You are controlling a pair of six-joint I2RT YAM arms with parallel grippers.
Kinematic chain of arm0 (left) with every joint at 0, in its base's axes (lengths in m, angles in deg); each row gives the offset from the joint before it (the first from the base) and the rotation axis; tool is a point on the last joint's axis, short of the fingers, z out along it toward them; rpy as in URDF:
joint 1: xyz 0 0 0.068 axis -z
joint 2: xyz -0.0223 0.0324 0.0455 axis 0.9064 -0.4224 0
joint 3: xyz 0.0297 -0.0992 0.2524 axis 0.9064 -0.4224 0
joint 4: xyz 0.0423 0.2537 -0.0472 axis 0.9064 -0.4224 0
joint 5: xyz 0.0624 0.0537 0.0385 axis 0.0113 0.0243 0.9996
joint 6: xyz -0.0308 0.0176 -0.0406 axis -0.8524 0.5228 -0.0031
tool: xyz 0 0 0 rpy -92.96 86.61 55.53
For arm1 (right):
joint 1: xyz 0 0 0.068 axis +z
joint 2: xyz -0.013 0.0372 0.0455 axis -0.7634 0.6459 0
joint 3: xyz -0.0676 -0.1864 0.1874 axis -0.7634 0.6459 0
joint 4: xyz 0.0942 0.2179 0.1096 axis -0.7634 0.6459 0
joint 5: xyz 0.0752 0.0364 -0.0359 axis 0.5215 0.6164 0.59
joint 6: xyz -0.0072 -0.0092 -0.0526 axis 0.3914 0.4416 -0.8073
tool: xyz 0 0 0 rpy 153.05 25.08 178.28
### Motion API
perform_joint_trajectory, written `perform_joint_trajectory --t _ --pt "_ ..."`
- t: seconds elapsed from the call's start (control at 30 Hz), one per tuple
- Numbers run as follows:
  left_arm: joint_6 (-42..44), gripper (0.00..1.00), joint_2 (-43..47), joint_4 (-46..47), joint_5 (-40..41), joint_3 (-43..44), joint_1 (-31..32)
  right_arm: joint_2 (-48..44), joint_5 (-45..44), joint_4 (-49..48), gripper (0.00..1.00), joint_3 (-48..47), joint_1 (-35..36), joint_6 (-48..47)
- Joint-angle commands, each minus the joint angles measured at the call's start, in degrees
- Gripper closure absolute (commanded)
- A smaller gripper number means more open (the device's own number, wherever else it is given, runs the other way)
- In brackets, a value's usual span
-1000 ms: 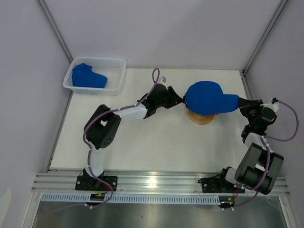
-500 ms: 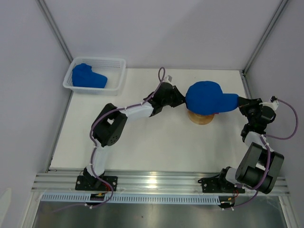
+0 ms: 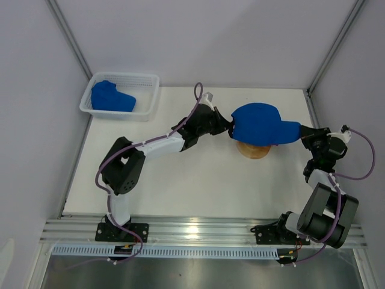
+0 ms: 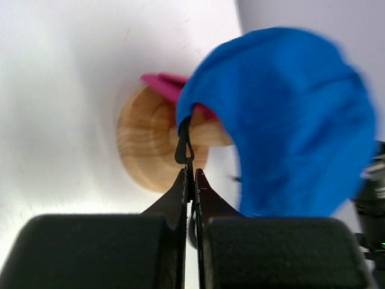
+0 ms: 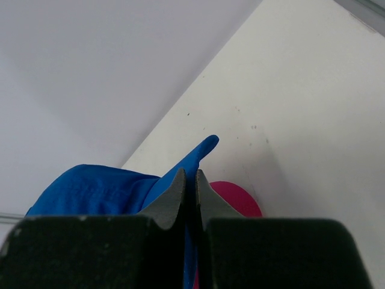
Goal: Stack the hats
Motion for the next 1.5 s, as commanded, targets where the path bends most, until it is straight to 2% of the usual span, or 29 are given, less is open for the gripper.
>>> perform_joint_trajectory --t 0.0,0.37,0.7,0.87,1.07,1.23,1.4,1.47 --pt "3.3 0.99 5.8 4.5 1.1 -0.1 0.3 -2.3 -1.6 -1.5 1.00 0.8 0.4 -1.5" --pt "5.6 0.99 10.3 4.9 0.2 1.4 0.4 -2.5 -2.2 -0.1 1.00 -2.1 0.4 -1.3" --pt "8.8 0.99 12.0 3.7 0.5 4.5 0.4 -1.9 -3.2 -4.3 1.00 -2.8 -0.1 2.3" --pt "8.9 0.99 10.2 2.7 -0.6 6.0 0.4 -4.6 -7.9 -0.4 1.00 -2.8 -0.1 -1.2" --pt "9.4 0.99 9.6 2.3 -1.5 5.5 0.7 -8.0 -12.6 -1.5 1.00 0.1 -0.5 -3.2" --pt "10.3 0.99 9.7 1.8 -1.0 3.6 1.1 -7.8 -7.7 -2.7 1.00 -2.5 -0.5 -4.6" --pt "9.2 0.99 10.9 6.3 -1.2 -4.0 1.5 -8.4 -4.3 -5.6 1.00 -3.1 -0.4 -4.2" --pt "9.7 0.99 11.1 6.4 -1.2 -4.5 1.5 -8.6 -3.5 -6.0 1.00 -4.0 -0.3 -3.7"
